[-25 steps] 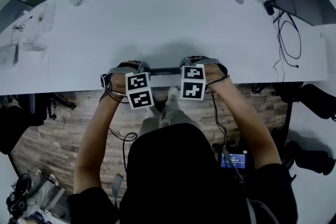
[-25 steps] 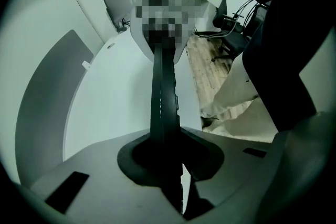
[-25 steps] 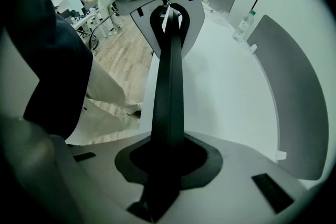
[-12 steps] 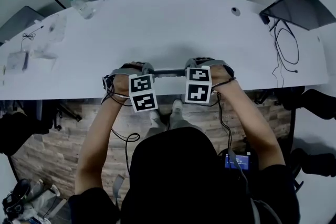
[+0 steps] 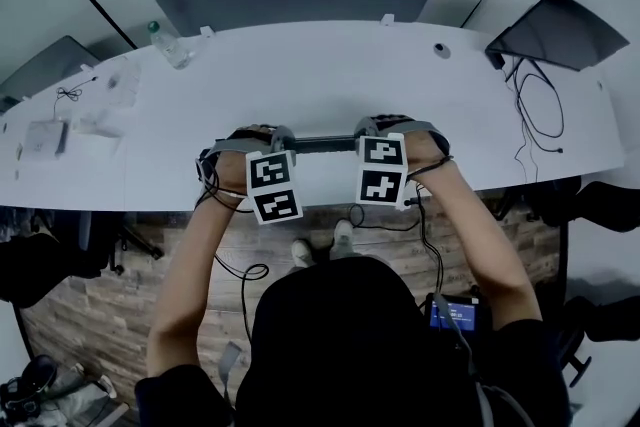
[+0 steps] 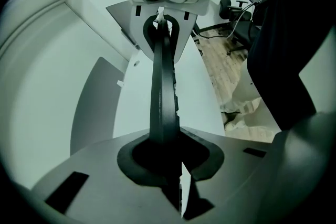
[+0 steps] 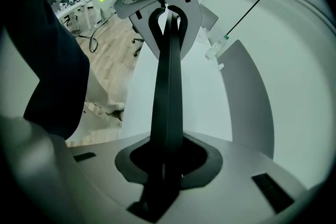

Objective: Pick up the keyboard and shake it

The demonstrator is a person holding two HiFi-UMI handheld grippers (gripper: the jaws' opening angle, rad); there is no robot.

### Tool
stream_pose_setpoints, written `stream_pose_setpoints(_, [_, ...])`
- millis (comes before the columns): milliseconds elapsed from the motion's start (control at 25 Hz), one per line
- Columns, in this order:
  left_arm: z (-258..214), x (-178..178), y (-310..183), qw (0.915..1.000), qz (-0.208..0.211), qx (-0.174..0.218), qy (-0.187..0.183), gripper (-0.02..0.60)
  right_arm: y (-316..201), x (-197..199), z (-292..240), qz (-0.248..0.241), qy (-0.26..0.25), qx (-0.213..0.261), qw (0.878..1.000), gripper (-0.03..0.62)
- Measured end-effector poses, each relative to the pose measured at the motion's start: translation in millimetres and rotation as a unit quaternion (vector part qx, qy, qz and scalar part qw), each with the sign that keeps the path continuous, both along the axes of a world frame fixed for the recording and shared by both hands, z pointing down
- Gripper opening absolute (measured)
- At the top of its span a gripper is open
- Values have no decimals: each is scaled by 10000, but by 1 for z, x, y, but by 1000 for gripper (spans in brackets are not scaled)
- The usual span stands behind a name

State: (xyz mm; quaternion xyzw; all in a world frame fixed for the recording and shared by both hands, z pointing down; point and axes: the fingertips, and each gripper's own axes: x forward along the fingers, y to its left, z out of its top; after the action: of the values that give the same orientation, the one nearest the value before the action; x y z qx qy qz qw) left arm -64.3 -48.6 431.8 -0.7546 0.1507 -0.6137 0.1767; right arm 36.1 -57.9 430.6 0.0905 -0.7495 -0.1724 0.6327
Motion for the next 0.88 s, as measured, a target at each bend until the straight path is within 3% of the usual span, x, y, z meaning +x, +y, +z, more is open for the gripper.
stream_pose_setpoints(480, [-28, 3, -12, 9985, -61, 527, 97, 83, -16, 3, -32, 1, 8, 576, 9983, 84])
stream_pose_setpoints(880, [-45, 0, -19, 9909, -601, 1095, 496, 86, -32, -2, -61, -359, 380, 1164, 9918, 84])
